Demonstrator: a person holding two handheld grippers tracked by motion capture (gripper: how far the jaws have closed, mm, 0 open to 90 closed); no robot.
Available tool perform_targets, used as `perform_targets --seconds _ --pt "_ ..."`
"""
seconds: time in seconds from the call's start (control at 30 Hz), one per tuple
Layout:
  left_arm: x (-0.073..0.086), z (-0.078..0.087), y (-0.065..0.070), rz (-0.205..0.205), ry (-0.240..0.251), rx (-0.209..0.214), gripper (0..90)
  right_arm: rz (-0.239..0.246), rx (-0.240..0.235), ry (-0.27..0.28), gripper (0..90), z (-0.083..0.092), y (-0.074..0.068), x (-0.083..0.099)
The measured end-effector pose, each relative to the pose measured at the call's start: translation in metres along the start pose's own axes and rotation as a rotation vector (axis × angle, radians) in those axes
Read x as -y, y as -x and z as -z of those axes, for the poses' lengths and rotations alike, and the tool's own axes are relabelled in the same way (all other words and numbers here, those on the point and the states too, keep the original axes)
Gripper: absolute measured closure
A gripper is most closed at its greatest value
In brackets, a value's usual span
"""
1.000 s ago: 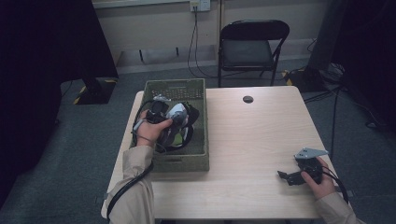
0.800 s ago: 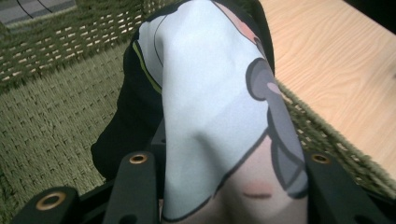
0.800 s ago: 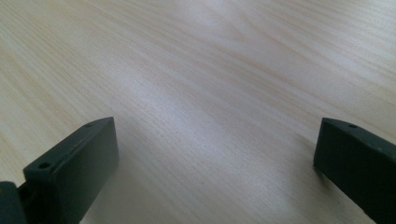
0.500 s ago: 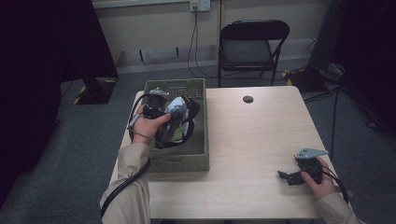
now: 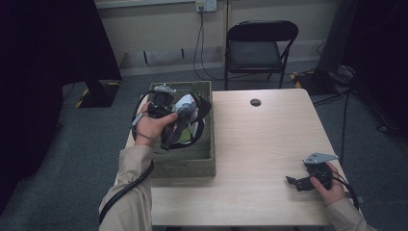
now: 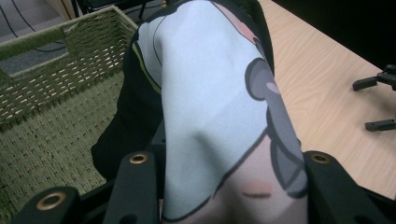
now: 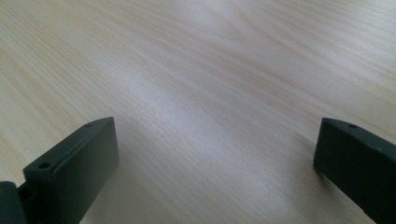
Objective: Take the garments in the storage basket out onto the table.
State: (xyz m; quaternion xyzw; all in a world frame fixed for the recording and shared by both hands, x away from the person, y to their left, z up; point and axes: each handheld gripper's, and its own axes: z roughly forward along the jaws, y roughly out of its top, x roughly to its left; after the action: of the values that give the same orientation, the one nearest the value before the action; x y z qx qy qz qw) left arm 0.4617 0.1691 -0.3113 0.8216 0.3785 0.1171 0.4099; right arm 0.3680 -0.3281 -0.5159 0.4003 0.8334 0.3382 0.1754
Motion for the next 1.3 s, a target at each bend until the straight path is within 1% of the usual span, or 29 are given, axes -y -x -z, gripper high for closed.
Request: perform_targets --seconds 0.03,0.13,0.37,0.5,0.57,0.63,1.03,1.3 --pt "-0.001 0.002 0.001 0.004 0.004 0.002 57.4 0.000 0.000 0.000 0.0 0.000 0.000 0.000" --pt "-0.006 0.005 0.004 -0.003 0.010 0.009 57.4 0.000 0.000 0.000 0.0 0.000 0.000 0.000" --pt "-0.016 0.010 0.014 -0.019 0.022 0.039 57.4 0.000 0.000 0.000 0.0 0.000 0.000 0.000" --pt "-0.022 0.012 0.021 -0.025 0.028 0.064 57.4 0.000 0.000 0.000 0.0 0.000 0.000 0.000" --pt "-0.024 0.012 0.025 -0.034 0.029 0.073 57.4 0.000 0.000 0.000 0.0 0.000 0.000 0.000" --pt "-0.027 0.012 0.029 -0.045 0.027 0.080 57.4 0.000 0.000 0.000 0.0 0.000 0.000 0.000" --pt "-0.042 0.007 0.047 -0.080 0.045 0.134 57.4 0.001 0.000 0.000 0.0 0.000 0.000 0.000" --pt "-0.052 0.001 0.057 -0.094 0.057 0.162 57.3 0.000 0.000 0.000 0.0 0.000 0.000 0.000"
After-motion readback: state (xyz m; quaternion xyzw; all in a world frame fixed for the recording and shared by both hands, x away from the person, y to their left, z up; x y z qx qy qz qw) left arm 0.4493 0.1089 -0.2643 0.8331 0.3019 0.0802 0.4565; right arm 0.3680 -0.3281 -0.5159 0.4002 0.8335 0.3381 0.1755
